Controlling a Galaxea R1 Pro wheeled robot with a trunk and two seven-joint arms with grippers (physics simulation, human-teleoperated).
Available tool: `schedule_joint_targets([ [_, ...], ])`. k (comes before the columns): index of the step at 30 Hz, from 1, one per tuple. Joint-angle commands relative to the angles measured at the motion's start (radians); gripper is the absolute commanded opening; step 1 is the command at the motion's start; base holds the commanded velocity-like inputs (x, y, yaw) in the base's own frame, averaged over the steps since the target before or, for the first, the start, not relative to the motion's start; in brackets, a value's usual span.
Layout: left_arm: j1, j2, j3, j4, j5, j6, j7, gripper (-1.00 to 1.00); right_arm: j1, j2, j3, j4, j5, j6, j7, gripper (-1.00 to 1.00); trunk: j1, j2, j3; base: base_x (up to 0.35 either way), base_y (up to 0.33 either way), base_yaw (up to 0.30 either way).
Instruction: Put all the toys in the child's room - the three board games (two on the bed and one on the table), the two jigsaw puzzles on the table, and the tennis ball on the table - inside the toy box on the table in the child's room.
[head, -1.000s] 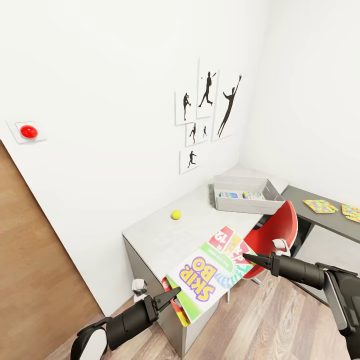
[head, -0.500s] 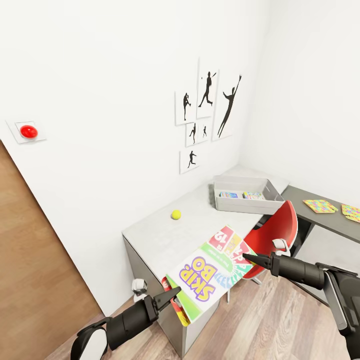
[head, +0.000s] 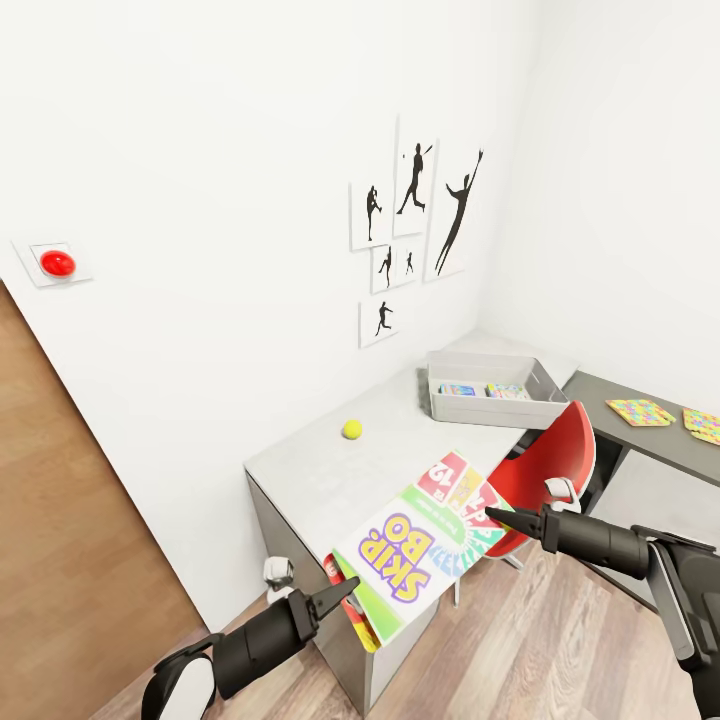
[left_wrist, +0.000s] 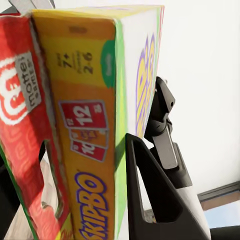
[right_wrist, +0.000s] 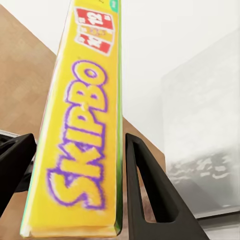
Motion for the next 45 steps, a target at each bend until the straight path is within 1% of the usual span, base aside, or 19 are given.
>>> schedule_joint_targets([
  [1, -0.001, 0.0, 0.001, 0.0, -0.002, 0.001, 0.0, -1.0, -0.001, 0.0, 0.0, 0.0, -0.007, 0.011, 0.002, -1.0, 0.001, -0.002, -0.002, 0.0, 0.0, 0.0],
  [41, -0.001, 0.0, 0.001, 0.0, -0.005, -0.002, 0.0, -1.0, -0.001, -0.001, -0.001, 0.0, -0.009, 0.011, 0.004, -1.0, 0.001, -0.002, -0.002, 0.0, 0.0, 0.0],
  [42, -0.001, 0.0, 0.001, 0.0, -0.005, -0.002, 0.0, -1.0, -0.001, -0.001, -0.001, 0.0, -0.009, 0.011, 0.004, 1.0, 0.001, -0.002, -0.002, 0.0, 0.0, 0.0],
  [45, -0.001, 0.0, 0.001, 0.0, -0.005, -0.002, 0.0, -1.0, -0.001, 0.0, -0.001, 0.0, -0.008, 0.011, 0.002, 1.0, 0.001, -0.002, -0.002, 0.0, 0.0, 0.0],
])
